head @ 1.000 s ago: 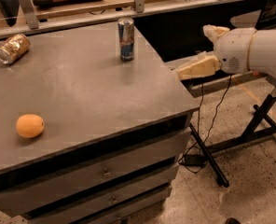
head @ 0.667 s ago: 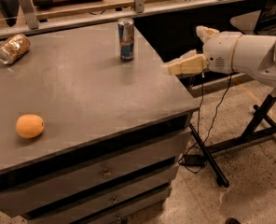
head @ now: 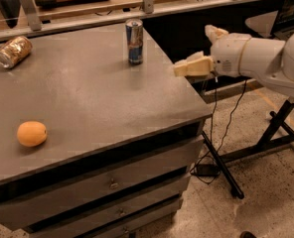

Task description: Move redbull can near orange can

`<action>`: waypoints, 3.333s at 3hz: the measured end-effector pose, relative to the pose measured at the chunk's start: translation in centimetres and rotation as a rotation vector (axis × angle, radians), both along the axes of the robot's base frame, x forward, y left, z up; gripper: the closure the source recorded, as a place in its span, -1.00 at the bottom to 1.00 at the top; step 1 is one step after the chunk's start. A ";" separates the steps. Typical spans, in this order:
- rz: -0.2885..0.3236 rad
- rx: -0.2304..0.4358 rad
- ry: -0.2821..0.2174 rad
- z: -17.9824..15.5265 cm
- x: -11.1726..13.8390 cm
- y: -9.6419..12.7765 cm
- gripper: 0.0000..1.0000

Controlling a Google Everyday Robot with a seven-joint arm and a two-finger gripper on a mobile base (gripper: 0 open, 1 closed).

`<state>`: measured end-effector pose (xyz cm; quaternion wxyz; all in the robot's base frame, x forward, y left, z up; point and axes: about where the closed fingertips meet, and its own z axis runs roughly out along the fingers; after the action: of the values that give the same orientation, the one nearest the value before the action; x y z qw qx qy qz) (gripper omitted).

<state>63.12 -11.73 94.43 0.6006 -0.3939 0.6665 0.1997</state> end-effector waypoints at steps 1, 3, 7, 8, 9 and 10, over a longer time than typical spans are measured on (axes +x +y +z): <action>0.028 0.045 -0.060 0.2 2.9 2.3 -1.00; 0.132 0.103 -0.025 -0.9 7.5 8.8 -1.00; 0.206 0.155 0.005 -4.6 12.3 14.7 -1.00; 0.244 0.136 0.024 -5.1 12.5 16.2 -0.63; 0.273 0.130 0.022 -5.2 12.3 16.9 -0.17; 0.334 0.119 0.006 -4.7 12.8 17.9 0.45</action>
Offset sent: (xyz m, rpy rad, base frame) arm 0.0845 0.0880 -0.0041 0.1236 -0.0558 0.1387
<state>75.95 6.20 89.70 0.5794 -0.4624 0.5806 0.3367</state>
